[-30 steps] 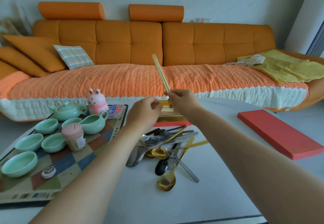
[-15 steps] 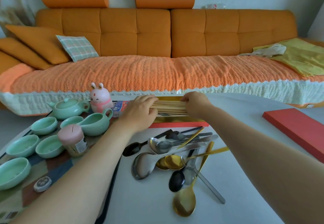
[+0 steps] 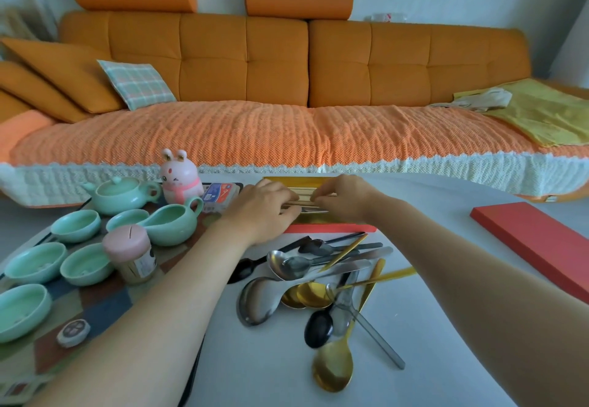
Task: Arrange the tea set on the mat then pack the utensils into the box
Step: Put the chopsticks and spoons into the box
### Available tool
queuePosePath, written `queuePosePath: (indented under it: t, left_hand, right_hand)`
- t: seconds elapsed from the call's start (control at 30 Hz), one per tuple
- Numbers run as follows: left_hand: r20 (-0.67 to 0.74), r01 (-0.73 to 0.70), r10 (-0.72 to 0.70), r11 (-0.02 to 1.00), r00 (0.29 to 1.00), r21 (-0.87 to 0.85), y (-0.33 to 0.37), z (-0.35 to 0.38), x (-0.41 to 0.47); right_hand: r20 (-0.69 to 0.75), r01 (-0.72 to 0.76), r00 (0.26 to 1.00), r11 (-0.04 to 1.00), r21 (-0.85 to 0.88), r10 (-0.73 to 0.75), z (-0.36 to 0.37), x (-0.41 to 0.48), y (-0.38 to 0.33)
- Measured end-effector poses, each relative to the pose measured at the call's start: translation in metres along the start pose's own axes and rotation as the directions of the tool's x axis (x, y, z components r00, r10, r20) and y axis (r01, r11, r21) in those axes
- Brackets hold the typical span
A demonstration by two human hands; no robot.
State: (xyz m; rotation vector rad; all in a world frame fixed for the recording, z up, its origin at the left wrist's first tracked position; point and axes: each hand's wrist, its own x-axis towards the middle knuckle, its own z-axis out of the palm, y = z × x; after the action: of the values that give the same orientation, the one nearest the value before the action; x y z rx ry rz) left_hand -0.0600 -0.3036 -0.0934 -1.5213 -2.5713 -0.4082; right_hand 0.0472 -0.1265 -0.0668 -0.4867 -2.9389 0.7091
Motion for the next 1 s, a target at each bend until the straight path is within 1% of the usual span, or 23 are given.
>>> queuePosePath:
  t: [0.13, 0.23, 0.33, 0.5, 0.6, 0.8, 0.87, 0.93, 1.0]
  left_hand:
    - [-0.053, -0.006, 0.003, 0.999, 0.999, -0.046, 0.010, -0.009, -0.009]
    - [-0.075, 0.027, -0.035, 0.994, 0.997, -0.106, 0.019, -0.013, -0.018]
    - [-0.036, 0.079, -0.085, 0.986, 0.996, -0.148, 0.030, -0.016, -0.032]
    - [0.046, 0.137, -0.133, 0.987, 0.990, -0.084, 0.052, -0.028, -0.053]
    - [0.081, 0.143, -0.134, 0.983, 0.988, -0.118, 0.064, -0.035, -0.060]
    - [0.157, 0.150, -0.130, 0.980, 0.979, -0.128, 0.072, -0.040, -0.072]
    - [0.123, 0.130, -0.115, 0.984, 0.986, -0.122, 0.074, -0.042, -0.076]
    - [0.044, 0.086, -0.081, 0.991, 0.996, -0.107, 0.076, -0.043, -0.076]
    - [-0.018, 0.049, -0.051, 0.994, 0.999, -0.097, 0.081, -0.045, -0.076]
  right_hand:
    - [-0.018, 0.050, 0.999, 0.998, -0.035, -0.051, -0.006, -0.017, -0.005]
    - [0.012, 0.059, 0.998, 0.995, -0.080, -0.058, -0.012, -0.033, -0.010]
    - [0.026, 0.026, 0.999, 0.994, -0.109, -0.024, -0.010, -0.048, -0.010]
    - [0.019, -0.003, 1.000, 0.990, -0.138, 0.006, -0.004, -0.066, -0.010]
    - [0.003, -0.026, 1.000, 0.993, -0.117, 0.027, -0.003, -0.079, -0.010]
    - [-0.001, -0.002, 1.000, 0.991, -0.134, 0.002, -0.001, -0.099, -0.006]
    - [-0.033, 0.049, 0.998, 0.985, -0.167, -0.055, -0.002, -0.104, -0.006]
    - [-0.097, 0.142, 0.982, 0.968, -0.207, -0.164, -0.007, -0.109, -0.009]
    - [-0.106, 0.191, 0.970, 0.952, -0.238, -0.221, -0.010, -0.113, -0.014]
